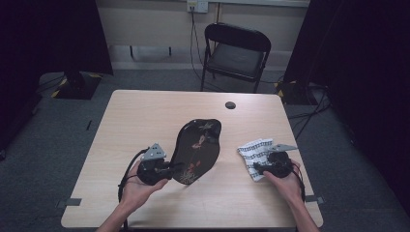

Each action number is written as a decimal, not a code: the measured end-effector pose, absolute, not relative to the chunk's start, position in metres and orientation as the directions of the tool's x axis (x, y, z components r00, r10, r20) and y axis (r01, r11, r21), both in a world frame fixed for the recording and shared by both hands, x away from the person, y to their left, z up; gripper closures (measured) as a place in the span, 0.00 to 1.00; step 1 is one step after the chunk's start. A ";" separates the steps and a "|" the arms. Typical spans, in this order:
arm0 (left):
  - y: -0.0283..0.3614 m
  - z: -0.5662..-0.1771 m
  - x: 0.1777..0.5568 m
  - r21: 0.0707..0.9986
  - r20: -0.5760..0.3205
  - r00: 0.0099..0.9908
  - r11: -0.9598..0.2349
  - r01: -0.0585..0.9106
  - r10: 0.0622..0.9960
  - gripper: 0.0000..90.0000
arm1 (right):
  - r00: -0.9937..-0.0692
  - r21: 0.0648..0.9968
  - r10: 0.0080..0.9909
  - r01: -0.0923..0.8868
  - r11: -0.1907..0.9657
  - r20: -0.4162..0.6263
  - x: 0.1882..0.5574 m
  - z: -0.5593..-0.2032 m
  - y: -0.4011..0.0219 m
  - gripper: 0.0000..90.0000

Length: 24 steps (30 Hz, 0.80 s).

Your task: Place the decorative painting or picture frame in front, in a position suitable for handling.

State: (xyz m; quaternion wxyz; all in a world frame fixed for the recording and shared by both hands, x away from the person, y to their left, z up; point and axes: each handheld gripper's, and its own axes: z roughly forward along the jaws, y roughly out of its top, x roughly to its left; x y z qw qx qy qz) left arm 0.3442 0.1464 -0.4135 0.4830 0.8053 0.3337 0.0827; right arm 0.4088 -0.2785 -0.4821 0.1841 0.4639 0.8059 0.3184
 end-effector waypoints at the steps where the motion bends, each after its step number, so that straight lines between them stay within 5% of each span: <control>1: 0.146 -0.413 0.344 0.831 -0.191 0.763 -0.312 0.461 0.617 0.89 | -0.505 0.678 0.863 0.637 0.367 0.008 0.410 -0.483 -0.280 0.39; 6: 0.142 -0.412 0.342 0.826 -0.184 0.766 -0.326 0.461 0.616 0.89 | -0.516 0.673 0.857 0.632 0.384 -0.004 0.408 -0.485 -0.281 0.46; 15: 0.140 -0.413 0.343 0.830 -0.190 0.771 -0.320 0.457 0.608 0.89 | -0.531 0.676 0.847 0.628 0.385 0.010 0.406 -0.483 -0.278 0.79; 24: 0.141 -0.413 0.344 0.832 -0.190 0.773 -0.320 0.454 0.605 0.88 | -0.532 0.673 0.846 0.640 0.370 0.040 0.406 -0.481 -0.280 0.89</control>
